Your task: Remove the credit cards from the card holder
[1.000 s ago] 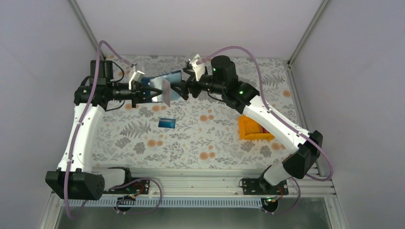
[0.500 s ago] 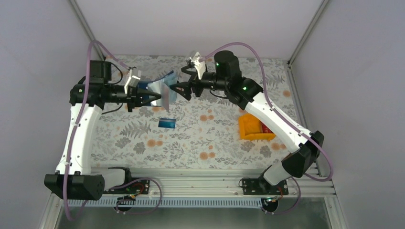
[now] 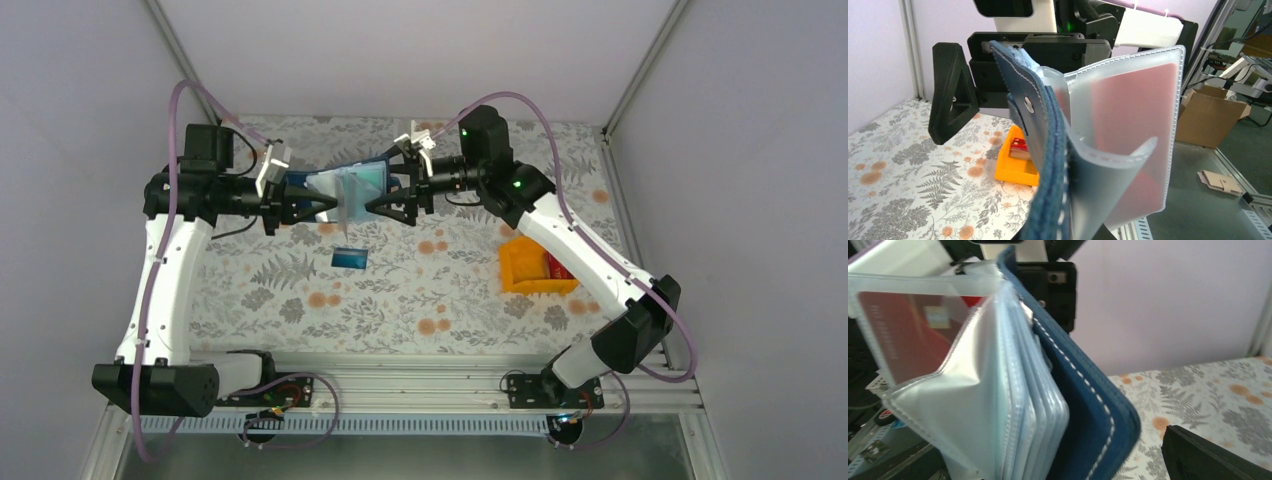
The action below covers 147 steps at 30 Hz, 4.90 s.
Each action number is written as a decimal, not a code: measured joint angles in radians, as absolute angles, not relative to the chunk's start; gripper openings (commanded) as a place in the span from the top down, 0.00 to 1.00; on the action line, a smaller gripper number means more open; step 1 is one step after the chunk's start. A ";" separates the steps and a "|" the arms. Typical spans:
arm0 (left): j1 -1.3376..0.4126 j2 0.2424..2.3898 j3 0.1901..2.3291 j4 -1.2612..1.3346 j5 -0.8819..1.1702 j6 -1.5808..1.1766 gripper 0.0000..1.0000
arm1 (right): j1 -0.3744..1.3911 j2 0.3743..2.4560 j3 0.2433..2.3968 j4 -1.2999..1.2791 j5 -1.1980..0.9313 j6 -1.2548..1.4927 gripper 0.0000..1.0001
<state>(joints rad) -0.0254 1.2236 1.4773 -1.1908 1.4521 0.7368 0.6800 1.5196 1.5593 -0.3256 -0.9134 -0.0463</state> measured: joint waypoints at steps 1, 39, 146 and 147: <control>-0.026 1.224 1.478 -1.187 1.456 0.733 0.98 | 0.682 1.520 1.560 -0.317 -0.935 -0.047 0.00; -0.025 1.224 1.365 -0.791 0.837 0.305 0.00 | 0.693 1.757 1.873 -0.743 0.048 0.184 0.96; 0.018 1.203 1.356 -0.966 1.309 0.485 0.83 | 0.728 1.709 1.676 -0.337 -1.025 -0.026 0.96; 0.018 1.203 1.356 -0.966 1.312 0.487 0.81 | 0.727 1.707 1.676 -0.341 -1.025 -0.030 0.96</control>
